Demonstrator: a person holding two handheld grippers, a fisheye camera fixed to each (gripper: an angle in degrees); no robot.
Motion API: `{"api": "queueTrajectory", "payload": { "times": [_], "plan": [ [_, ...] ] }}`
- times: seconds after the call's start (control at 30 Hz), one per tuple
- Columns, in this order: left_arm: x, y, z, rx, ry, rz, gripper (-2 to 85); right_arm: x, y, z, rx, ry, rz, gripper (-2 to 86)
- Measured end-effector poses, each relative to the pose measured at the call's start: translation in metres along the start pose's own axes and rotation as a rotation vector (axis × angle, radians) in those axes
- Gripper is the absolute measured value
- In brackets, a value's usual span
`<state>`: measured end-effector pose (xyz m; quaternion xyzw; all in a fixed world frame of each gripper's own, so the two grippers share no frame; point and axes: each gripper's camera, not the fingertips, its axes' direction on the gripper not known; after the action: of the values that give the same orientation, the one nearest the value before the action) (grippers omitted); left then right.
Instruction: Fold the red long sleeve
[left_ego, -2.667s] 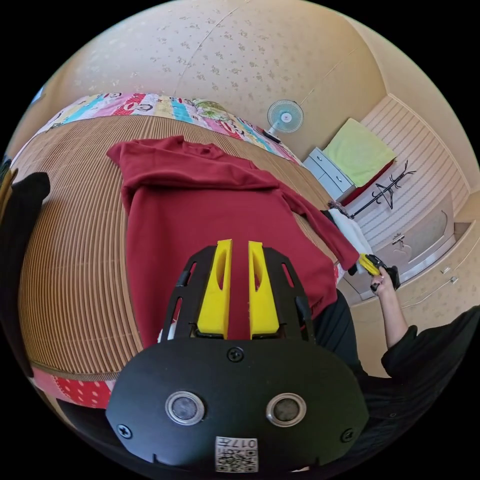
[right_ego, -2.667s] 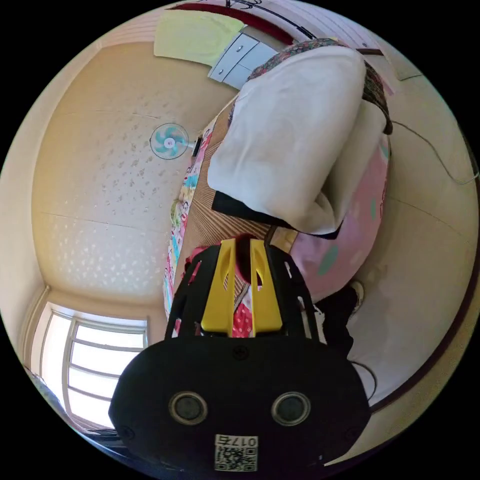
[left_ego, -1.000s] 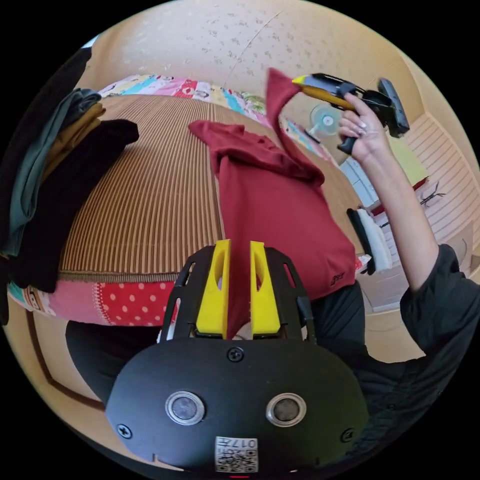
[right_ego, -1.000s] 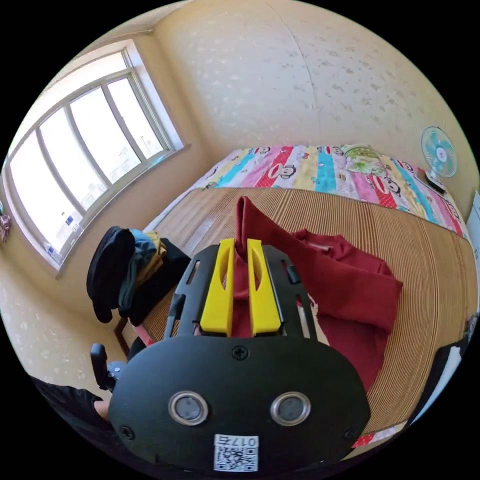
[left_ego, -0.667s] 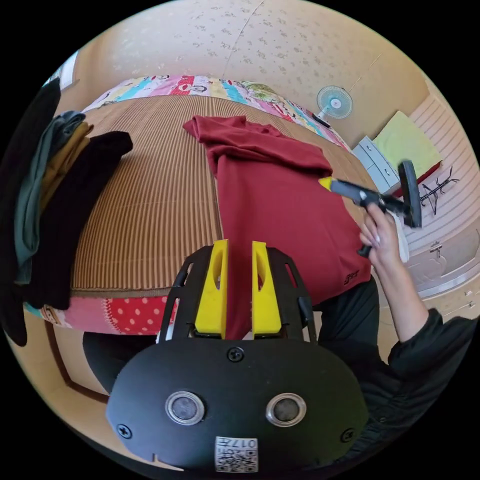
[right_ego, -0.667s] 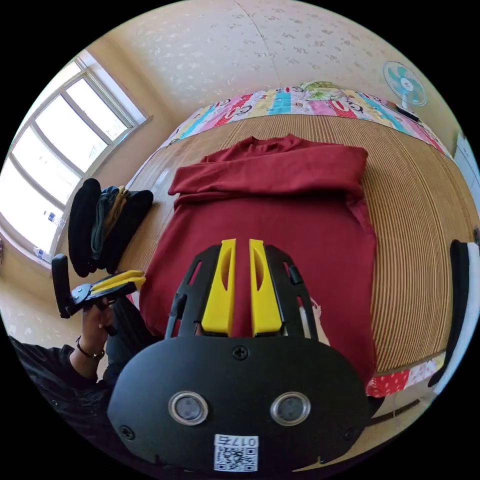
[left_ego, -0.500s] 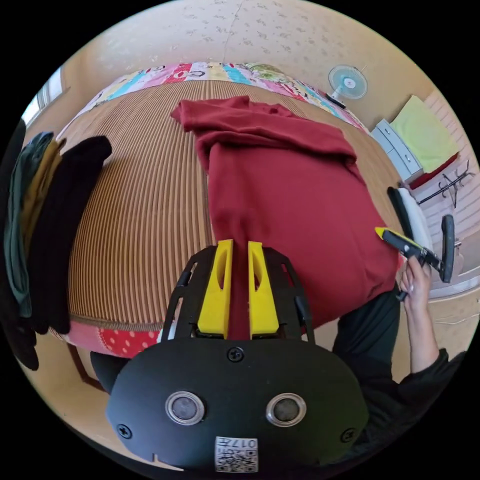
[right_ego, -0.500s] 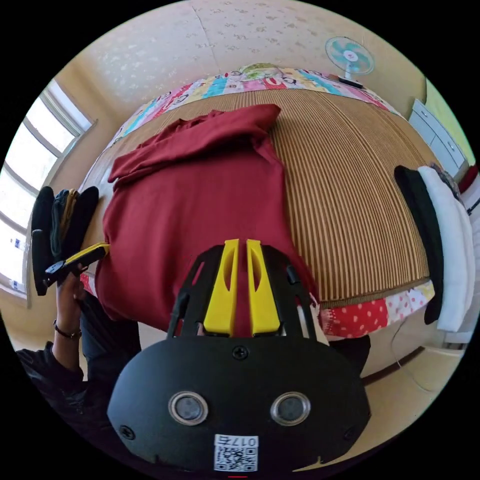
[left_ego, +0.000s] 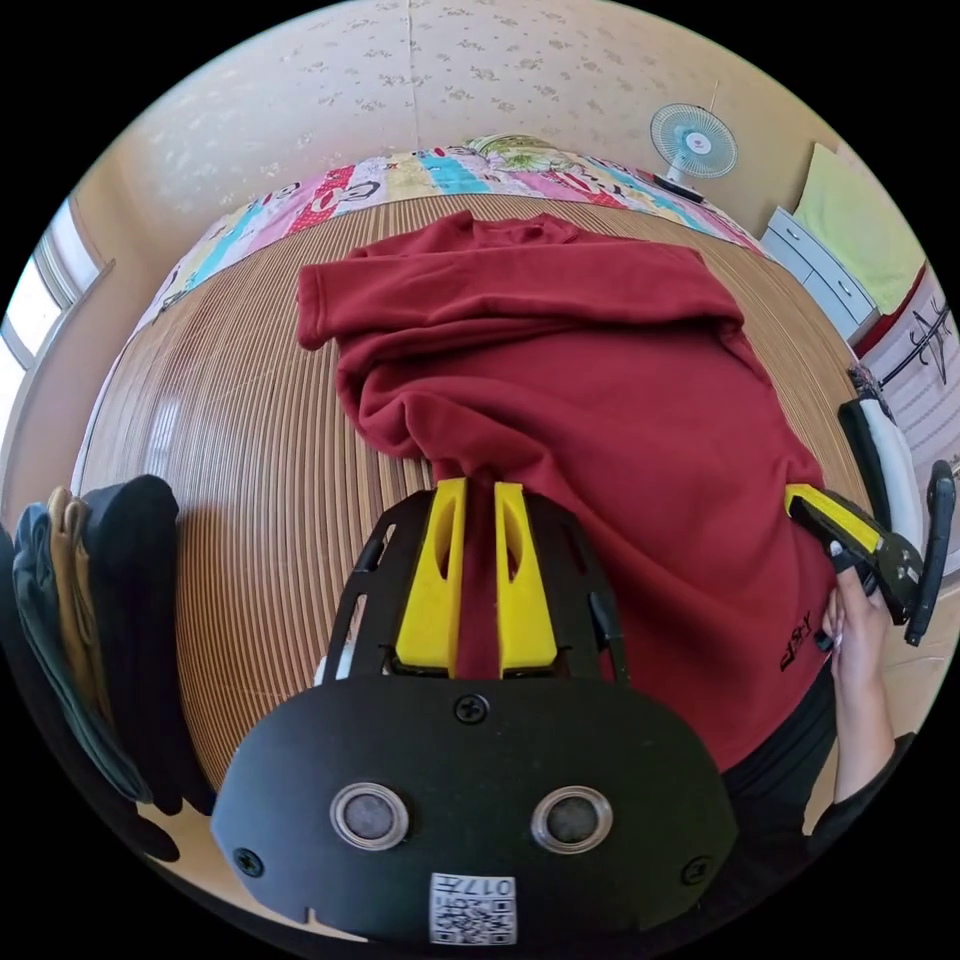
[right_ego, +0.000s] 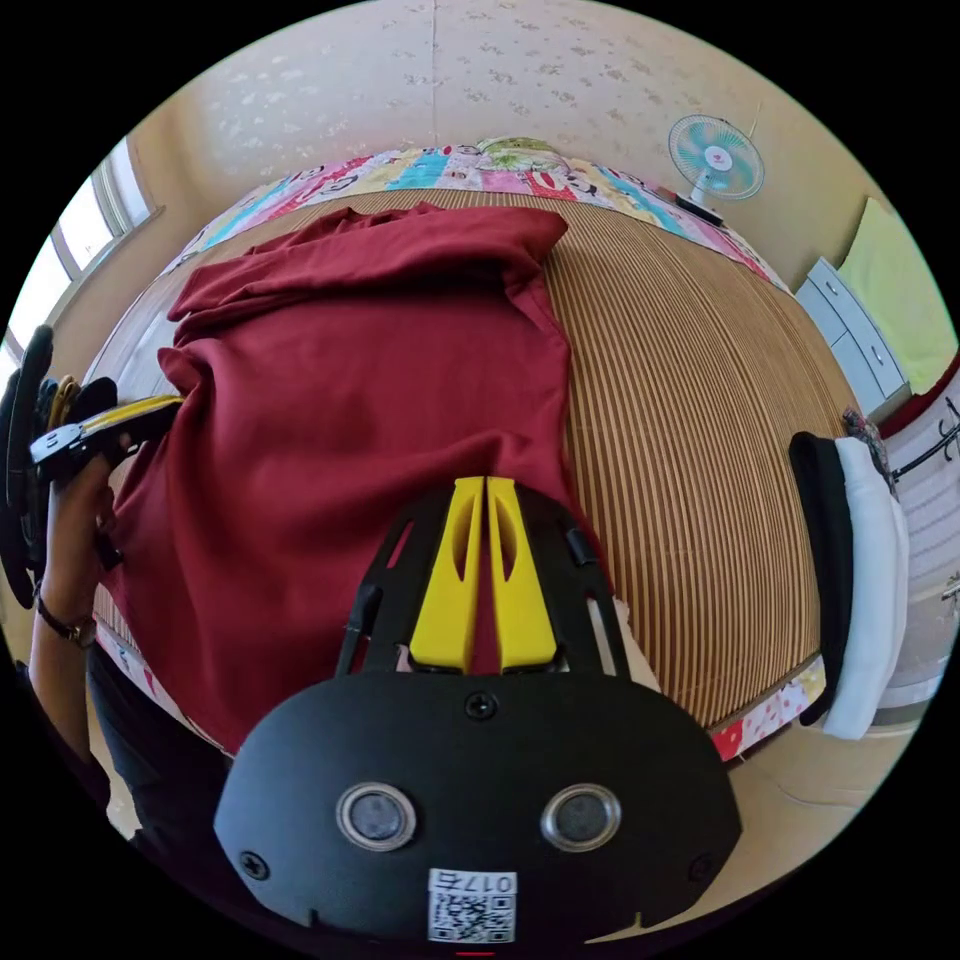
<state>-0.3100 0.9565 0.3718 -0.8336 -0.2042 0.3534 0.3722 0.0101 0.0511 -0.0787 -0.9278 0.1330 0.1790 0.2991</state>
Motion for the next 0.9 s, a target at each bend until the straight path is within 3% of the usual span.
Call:
{"api": "queueTrajectory", "payload": {
  "times": [0.4,0.67,0.77,0.9],
  "plan": [
    [-0.071,0.114,-0.058,-0.006,0.048,-0.180,8.8,0.027,0.017,0.004,0.045,-0.099,0.065,0.4],
    [-0.097,0.178,-0.068,-0.008,0.179,-0.290,9.8,0.075,0.027,0.002,-0.038,-0.320,0.153,1.2],
    [-0.105,0.188,-0.069,-0.018,0.210,-0.274,9.6,0.103,0.057,-0.023,0.028,-0.402,0.175,2.2],
    [-0.117,0.202,-0.072,-0.026,0.245,-0.273,9.7,0.150,0.118,-0.051,0.102,-0.332,0.278,6.9]
  ]
}}
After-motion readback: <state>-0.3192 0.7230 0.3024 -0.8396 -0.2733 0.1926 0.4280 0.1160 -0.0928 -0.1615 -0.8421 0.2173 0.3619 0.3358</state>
